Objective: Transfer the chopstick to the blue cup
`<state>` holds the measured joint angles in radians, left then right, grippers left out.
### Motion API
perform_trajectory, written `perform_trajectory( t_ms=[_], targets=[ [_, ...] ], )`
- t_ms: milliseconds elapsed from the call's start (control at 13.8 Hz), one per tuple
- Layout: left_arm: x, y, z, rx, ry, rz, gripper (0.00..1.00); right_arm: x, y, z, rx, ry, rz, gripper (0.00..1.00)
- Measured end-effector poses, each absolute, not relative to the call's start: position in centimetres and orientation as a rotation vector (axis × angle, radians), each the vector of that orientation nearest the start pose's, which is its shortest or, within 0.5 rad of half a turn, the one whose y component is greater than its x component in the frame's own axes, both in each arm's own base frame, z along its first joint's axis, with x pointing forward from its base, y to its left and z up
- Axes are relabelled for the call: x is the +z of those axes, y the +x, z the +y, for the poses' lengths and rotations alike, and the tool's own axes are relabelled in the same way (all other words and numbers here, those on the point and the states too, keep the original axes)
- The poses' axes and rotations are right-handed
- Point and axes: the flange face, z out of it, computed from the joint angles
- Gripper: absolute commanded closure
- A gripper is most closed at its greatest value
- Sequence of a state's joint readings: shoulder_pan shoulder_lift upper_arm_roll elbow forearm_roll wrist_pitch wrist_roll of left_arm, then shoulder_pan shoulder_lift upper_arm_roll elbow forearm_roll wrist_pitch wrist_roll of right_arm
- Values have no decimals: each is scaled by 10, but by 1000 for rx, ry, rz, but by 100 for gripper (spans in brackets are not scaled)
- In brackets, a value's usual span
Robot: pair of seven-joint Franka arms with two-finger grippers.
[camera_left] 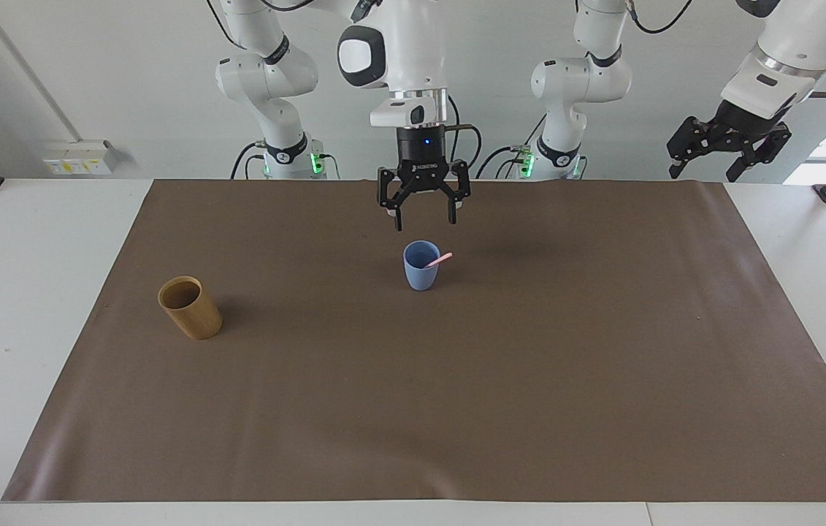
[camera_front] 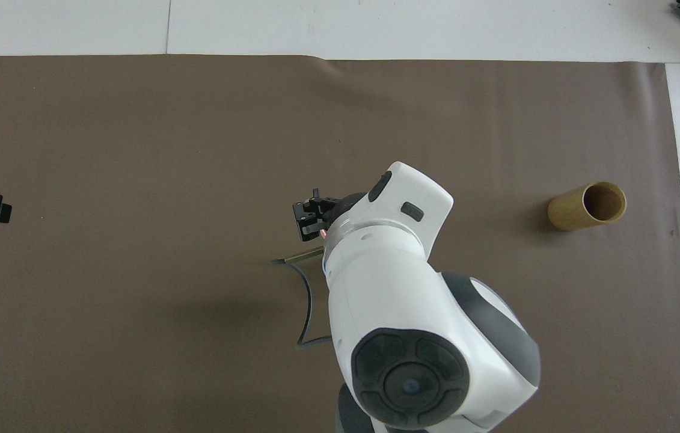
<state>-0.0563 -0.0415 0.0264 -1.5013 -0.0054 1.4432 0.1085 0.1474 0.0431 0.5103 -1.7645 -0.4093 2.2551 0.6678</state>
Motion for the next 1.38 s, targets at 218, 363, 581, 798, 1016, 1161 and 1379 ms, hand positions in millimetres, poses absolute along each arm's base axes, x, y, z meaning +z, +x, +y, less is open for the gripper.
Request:
perform_trajectory(
  t_ms=[218, 363, 581, 798, 1016, 1161, 1379],
  targets=[
    [667, 526, -16, 54, -3141, 219, 0, 621, 499, 324, -809, -3038, -63, 0],
    [667, 526, -16, 58, -3141, 219, 0, 649, 503, 290, -731, -3074, 70, 0],
    [666, 525, -16, 59, -3141, 219, 0, 671, 511, 244, -604, -3118, 214, 0],
    [666, 525, -16, 61, -3141, 219, 0, 675, 522, 191, -426, -3081, 402, 0],
    [666, 525, -16, 61, -3141, 219, 0, 685, 519, 141, -309, -3086, 505, 0],
    [666, 525, -16, 62, -3141, 218, 0, 691, 511, 119, -240, -3092, 520, 0],
    [666, 525, -16, 62, -3141, 218, 0, 698, 502, 78, -173, -3119, 479, 0]
  ],
)
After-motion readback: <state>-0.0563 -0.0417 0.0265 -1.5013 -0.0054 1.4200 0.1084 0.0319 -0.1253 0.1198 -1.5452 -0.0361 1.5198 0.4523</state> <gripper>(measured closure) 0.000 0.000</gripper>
